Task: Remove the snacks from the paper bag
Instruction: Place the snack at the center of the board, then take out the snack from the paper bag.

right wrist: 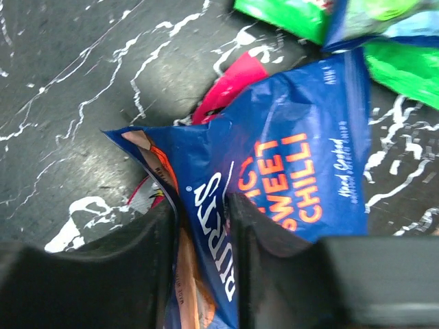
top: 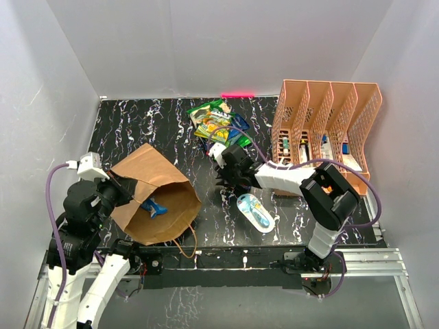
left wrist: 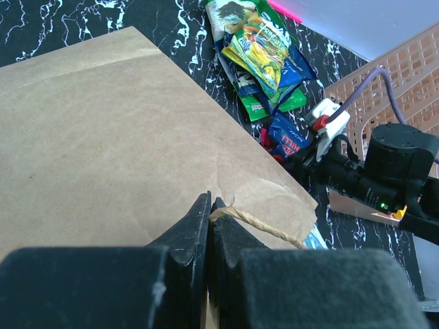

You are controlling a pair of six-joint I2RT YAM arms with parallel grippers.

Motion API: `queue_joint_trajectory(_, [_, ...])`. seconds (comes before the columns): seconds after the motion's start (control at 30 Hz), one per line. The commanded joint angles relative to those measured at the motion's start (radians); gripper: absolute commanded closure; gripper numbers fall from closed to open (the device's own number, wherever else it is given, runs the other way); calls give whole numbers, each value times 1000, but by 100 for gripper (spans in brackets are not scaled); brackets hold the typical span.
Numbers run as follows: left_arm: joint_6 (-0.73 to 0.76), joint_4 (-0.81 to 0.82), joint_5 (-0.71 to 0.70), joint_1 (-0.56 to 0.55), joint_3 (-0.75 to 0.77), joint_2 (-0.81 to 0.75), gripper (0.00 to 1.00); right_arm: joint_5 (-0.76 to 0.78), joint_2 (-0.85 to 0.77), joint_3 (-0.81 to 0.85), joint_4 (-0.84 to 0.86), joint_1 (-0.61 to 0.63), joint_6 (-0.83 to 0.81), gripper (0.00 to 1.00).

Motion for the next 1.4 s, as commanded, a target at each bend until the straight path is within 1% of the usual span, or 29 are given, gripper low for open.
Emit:
queue_joint_trajectory(0.0, [3,-1,16,-1,27,14,100,-130,-52,-51,126,0,54,57])
queue_joint_trajectory(0.1, [5,-3,16,-2,32,19,100,-193,-128,-63,180,0,52,46])
queue_joint_trajectory(0.13, [5,-4,16,-1,34,21,100,-205,-164,-62,184,0,52,44])
queue_joint_trajectory(0.17, [4,-5,16,-1,34,20,100,-219,-203,-60,187,-2,51,42])
queue_joint_trajectory(0.23, [-1,-6,14,-1,33,14,100,-268,-306,-58,197,-3,43,34])
queue_joint_trajectory(0.33, [-17,2,17,-1,15,4,100,-365,-449,-74,259,-3,15,23])
queue_joint_trajectory(0.4, [-25,11,24,-1,5,3,100,-407,-514,-99,295,-3,-1,18])
queue_joint_trajectory(0.47, [-28,19,30,-2,2,8,100,-438,-548,-124,298,-4,-17,15])
queue_joint_trajectory(0.6, [-24,28,39,-2,8,25,100,-439,-557,-185,300,-3,-14,15])
queue_joint_trajectory(0.67, [-21,29,39,-1,14,33,100,-478,-561,-210,298,1,-17,14])
queue_joint_trajectory(0.73, [-19,26,38,-2,19,37,100,-553,-577,-241,319,14,-20,14])
queue_joint_trajectory(0.8, [-17,25,38,-1,17,36,100,-650,-604,-269,362,45,-40,15])
queue_joint_trajectory(0.87, [-21,24,36,-2,8,33,100,-682,-622,-289,410,123,-87,15])
queue_joint_trajectory(0.9, [-23,24,35,-1,5,31,100,-673,-625,-294,427,175,-122,15])
queue_joint_trajectory(0.93, [-28,26,36,-2,1,28,100,-651,-617,-294,441,256,-163,15])
queue_joint_trajectory(1.03, [-41,31,36,-2,-4,21,100,-533,-552,-268,447,429,-307,14])
queue_joint_trajectory(1.13, [-46,29,40,-1,0,20,100,-413,-441,-198,421,543,-451,15])
queue_joint_trajectory(1.23, [-43,18,39,-1,8,19,100,-307,-324,-135,445,589,-574,15])
queue_joint_trajectory(1.37, [-40,10,41,-1,13,16,100,-249,-183,-59,503,590,-669,17])
